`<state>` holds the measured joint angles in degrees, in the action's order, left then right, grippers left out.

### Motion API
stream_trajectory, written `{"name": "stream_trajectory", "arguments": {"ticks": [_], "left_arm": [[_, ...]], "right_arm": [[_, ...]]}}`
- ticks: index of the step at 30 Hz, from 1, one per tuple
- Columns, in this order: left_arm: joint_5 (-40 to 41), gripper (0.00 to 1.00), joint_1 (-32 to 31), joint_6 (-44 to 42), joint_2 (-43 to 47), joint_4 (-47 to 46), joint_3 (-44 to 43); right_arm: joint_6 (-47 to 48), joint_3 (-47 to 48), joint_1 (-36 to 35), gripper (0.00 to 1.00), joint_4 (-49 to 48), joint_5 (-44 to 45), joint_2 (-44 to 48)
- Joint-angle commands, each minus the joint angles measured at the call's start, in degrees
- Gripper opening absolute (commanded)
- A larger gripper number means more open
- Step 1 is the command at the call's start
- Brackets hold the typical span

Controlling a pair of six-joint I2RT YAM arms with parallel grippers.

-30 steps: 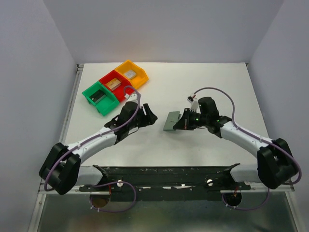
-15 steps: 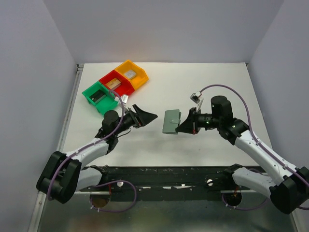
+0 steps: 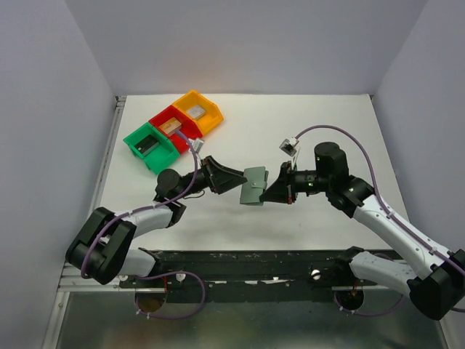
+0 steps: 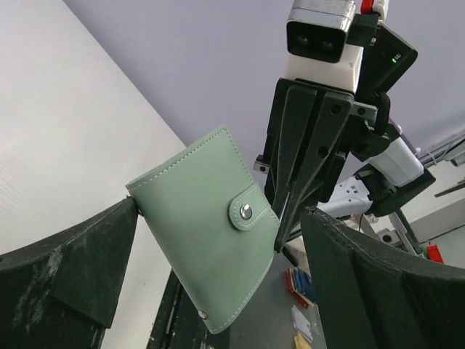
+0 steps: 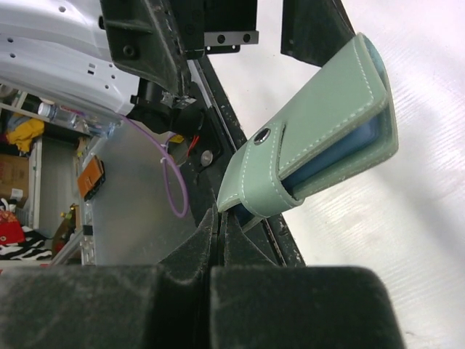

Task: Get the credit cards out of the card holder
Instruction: Pick up the card holder from the center of the board.

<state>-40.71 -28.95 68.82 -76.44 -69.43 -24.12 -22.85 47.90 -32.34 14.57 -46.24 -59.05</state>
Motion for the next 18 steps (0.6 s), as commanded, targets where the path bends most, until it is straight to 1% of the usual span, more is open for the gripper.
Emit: {"name": "stream_trajectory", "arguments": {"ticks": [1,15,18], "left_arm": [[-2.27,0.99,-0.93,0.09,-0.72,-3.53,-0.49],[-2.88,0.99,-1.99,0.35,-3.89,-4.40,-0.31],[-3.15,0.99,-1.99,1.14,-4.33,-6.85,-0.31]], "right_arm": [[0.09,2.46,-0.80,0.01,-0.59,-1.31,0.16],[-0.35,3.87,-2.82,0.01,-0.94,-2.01,1.13],[0.17,3.61,-2.91,0.01,-0.77,-2.01,1.04]]}}
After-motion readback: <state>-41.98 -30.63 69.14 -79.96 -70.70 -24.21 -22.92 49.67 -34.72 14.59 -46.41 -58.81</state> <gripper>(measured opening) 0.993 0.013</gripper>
